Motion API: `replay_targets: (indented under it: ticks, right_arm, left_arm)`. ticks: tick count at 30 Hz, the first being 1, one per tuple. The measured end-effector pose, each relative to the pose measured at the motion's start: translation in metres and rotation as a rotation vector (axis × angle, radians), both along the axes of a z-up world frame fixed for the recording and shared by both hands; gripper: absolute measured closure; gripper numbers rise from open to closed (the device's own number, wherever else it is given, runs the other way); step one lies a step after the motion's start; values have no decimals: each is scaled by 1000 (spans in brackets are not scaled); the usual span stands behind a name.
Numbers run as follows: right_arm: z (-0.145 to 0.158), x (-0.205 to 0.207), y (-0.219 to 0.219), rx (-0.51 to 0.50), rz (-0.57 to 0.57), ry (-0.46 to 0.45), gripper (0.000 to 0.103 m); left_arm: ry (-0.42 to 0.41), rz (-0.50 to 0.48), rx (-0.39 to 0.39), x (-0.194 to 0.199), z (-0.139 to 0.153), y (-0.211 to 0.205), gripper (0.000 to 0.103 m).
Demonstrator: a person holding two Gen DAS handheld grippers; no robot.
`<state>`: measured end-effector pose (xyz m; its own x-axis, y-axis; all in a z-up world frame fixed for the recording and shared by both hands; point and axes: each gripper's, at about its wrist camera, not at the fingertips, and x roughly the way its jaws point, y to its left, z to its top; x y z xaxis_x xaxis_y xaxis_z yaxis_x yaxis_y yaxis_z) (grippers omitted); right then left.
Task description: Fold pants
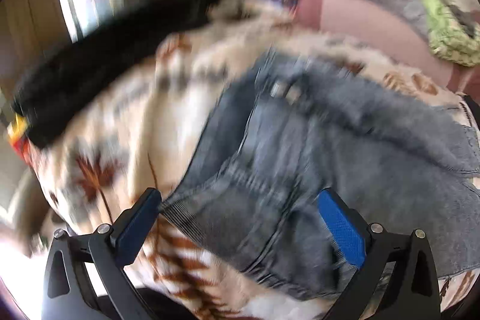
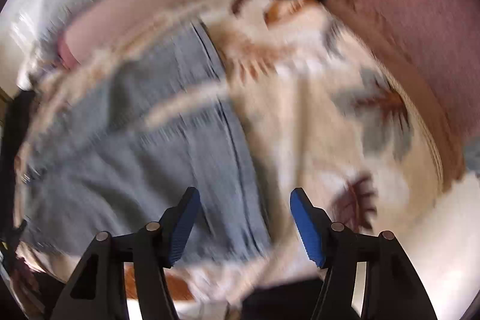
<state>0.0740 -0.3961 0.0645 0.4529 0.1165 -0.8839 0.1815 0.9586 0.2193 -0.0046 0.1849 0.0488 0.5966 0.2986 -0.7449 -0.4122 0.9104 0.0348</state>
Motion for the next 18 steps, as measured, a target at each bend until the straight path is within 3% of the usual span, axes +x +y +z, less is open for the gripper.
replay_targets:
  ticks: [3,5,7,8,10,11,13,15,17,18]
  right_arm:
    - [-14,48,4,22,4,-13,37]
    - [-30,80,6,8,0,-1,37]
    - [-54,105,18,-15,20,70,38]
    - [-62,106,24,-33,35,105,57]
    - [-65,105,41,-159,83,108,70]
    - [-59,101,50,-205,108,91,82]
    - [-40,87,73,-397,150,5,82]
    - [-39,80,87,-498,168,-26,82]
    - [-70,85,93,-538,207,83,78]
    - [-80,87,94,-555,218,96,77]
  left_arm:
    - [-33,-73,34,9,8,-17,0]
    - [6,-89,53,18,-3,-23,0]
    - [69,-95,24,27,-20,-23,0]
    - [113,-82,0,31,-29,-20,0]
    - [144,-74,-43,36,-38,-15,0]
    - [143,-71,-53,37,-39,-14,0]
    - [137,-63,-45,37,-40,-12,0]
    - [136,-63,-31,35,-42,-16,0]
    - [138,-62,-22,35,-42,-19,0]
    - [140,-62,-25,36,-41,-19,0]
